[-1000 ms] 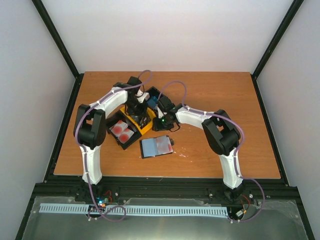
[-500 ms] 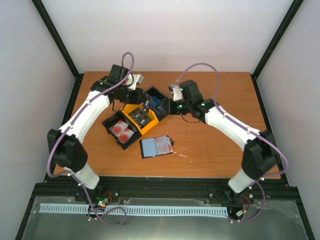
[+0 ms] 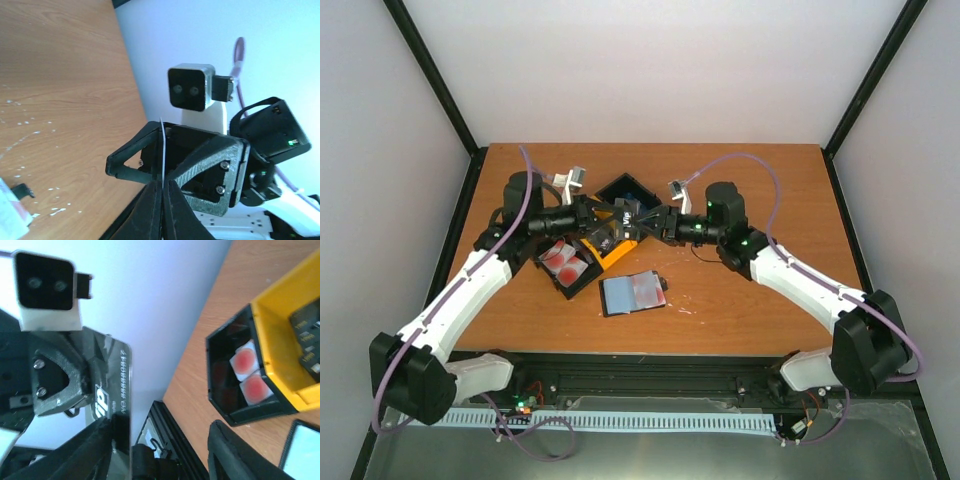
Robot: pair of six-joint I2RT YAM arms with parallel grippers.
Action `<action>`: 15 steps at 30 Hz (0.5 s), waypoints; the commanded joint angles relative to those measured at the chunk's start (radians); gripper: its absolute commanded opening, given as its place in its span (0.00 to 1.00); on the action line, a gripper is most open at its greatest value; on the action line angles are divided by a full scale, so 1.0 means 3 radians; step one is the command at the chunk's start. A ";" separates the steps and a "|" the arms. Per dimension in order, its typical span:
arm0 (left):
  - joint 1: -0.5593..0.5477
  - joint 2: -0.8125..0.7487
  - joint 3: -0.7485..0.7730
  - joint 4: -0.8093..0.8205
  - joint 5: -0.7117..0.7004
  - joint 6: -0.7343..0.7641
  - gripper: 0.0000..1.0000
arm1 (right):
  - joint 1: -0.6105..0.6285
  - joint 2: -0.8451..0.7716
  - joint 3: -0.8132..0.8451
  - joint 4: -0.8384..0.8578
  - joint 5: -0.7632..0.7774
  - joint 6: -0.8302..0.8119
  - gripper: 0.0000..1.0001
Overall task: Put the credit cards into the card holder
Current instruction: Pick up the credit card from the storage box.
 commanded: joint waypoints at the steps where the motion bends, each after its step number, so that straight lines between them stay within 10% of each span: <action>1: -0.0059 -0.0222 -0.0111 0.0577 0.0236 -0.0498 0.01 | 0.0056 -0.0074 -0.0174 0.0824 -0.0313 0.0628 0.47; 9: -0.0082 -0.0391 -0.0235 0.0490 0.0169 -0.0496 0.01 | 0.0140 -0.0123 -0.0410 0.1341 -0.0343 0.1011 0.03; 13: -0.0096 -0.0437 -0.0209 -0.0121 -0.0164 -0.0179 0.59 | 0.0139 -0.0258 -0.0434 0.0947 -0.0167 0.0759 0.03; 15: -0.0107 -0.0468 -0.0227 -0.0533 -0.0428 0.0025 0.72 | 0.0140 -0.0337 -0.0459 0.0560 -0.0042 0.0497 0.03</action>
